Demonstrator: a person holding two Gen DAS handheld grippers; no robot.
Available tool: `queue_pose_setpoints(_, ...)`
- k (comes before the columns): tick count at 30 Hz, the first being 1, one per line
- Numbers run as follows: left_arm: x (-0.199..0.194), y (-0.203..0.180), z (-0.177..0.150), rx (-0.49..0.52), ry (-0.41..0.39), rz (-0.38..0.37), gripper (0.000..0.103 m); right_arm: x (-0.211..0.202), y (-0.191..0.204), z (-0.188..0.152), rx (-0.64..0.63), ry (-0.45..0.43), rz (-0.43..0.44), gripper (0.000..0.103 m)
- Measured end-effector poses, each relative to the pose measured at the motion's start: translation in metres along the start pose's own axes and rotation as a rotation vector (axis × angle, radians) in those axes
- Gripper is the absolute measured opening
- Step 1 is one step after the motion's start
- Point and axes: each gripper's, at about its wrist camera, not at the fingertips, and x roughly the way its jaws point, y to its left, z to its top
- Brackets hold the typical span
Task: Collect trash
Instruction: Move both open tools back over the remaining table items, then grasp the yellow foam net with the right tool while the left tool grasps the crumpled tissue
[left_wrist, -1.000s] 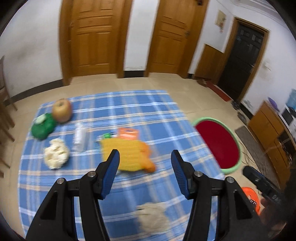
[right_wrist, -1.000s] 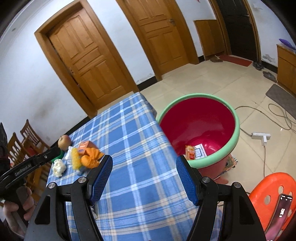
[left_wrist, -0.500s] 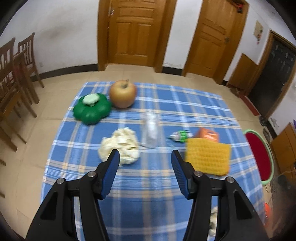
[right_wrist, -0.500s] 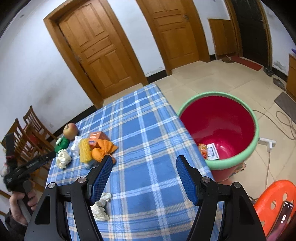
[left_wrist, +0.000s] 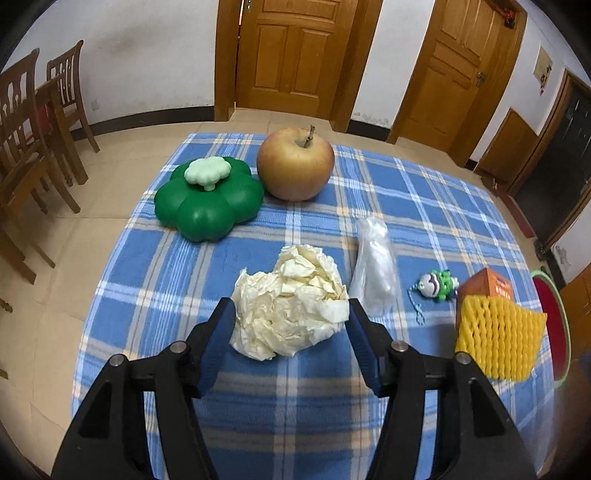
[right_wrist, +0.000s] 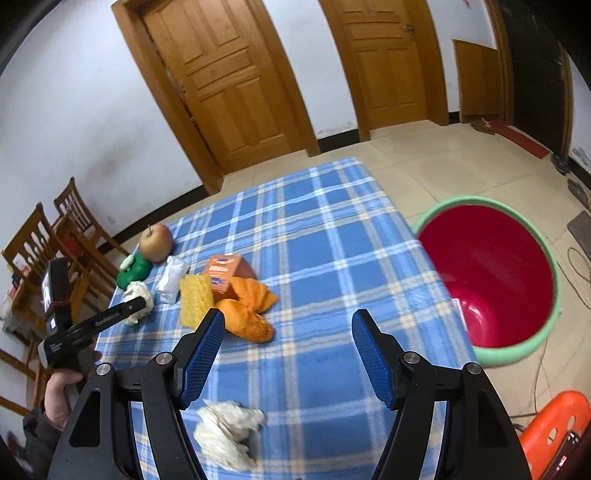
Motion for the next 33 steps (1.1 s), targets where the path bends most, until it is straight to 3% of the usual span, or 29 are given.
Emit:
queue_pose_setpoints(7,0.003,0.01,0.003,-0.044,-0.044,-0.081,0.06,0.029,0.031,0.007,-0.053,0.033,0.046,0.072)
queue_pose_setpoints(12,0.009,0.018,0.003,-0.084,-0.057,-0.13,0.06,0.052,0.046,0.008,-0.053,0.049,0.028,0.071)
queue_pose_setpoints(18,0.007,0.026,0.002,-0.127,-0.066,-0.181,0.057,0.068,0.061,0.007,-0.036,0.06,0.051,0.053)
queue_pose_setpoints(24,0.01,0.033,0.001,-0.163,-0.064,-0.217,0.057,0.078,0.074,0.004,-0.037,0.066,0.064,0.043)
queue_pose_setpoints(30,0.009,0.034,0.001,-0.16,-0.066,-0.218,0.057,0.074,0.081,0.0,-0.041,0.05,0.087,0.013)
queue_pose_setpoints(33,0.009,0.035,0.001,-0.168,-0.067,-0.224,0.056,0.066,0.082,-0.001,-0.049,0.019,0.103,0.01)
